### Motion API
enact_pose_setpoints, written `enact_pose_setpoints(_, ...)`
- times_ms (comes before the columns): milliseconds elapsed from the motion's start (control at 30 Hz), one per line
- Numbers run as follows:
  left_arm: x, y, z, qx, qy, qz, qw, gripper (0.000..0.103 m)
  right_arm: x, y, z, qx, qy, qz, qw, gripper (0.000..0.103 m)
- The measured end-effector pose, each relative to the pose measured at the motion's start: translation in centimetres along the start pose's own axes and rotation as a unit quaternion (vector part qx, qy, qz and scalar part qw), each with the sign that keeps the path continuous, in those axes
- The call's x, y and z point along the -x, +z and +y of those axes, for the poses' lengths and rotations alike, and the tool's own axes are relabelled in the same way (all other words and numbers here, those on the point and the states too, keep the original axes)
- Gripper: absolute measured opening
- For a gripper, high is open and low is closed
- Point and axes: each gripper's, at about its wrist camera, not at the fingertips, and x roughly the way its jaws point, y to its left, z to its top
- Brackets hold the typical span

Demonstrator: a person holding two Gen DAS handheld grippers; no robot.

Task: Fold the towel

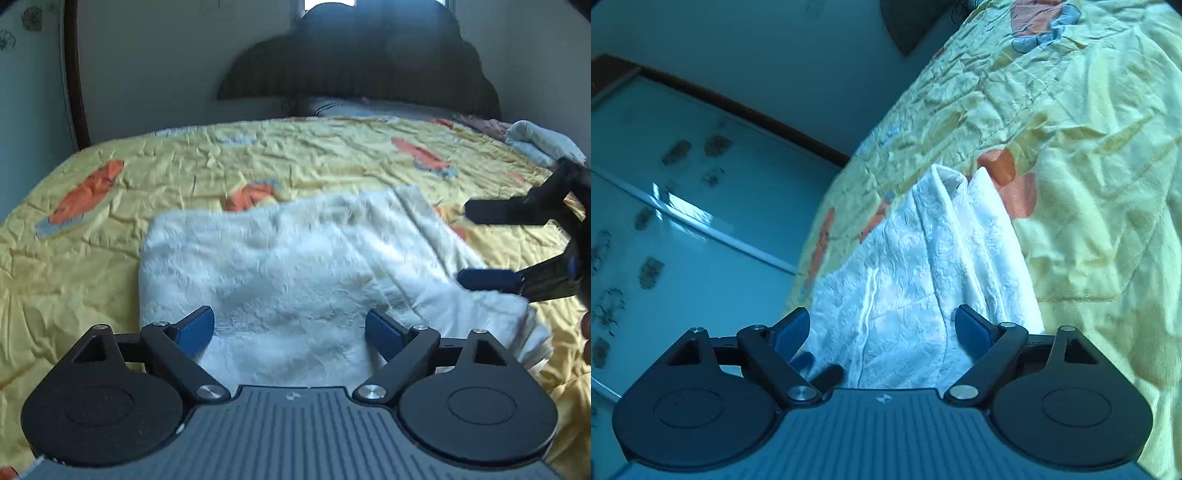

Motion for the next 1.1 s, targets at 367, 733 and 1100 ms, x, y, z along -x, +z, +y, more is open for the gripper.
enact_pose_setpoints(367,7.0,-2.5,0.9,0.028,0.042,-0.034,0.9981,0.094,4.3,-7.3,8.9,0.267,-0.204,-0.011,0.942,0.083)
enact_pose_setpoints(733,9.7,-9.0,-0.1,0.091,0.095,0.01,0.9912,0.102,3.0,-15.6,7.2,0.367,-0.333,-0.017,0.868,0.103)
enact_pose_setpoints(1100,9.3,-9.2,-0.6,0.077,0.105,0.019,0.9913,0.103,3.2,-16.2,7.3,0.367,-0.337,-0.022,0.867,0.103)
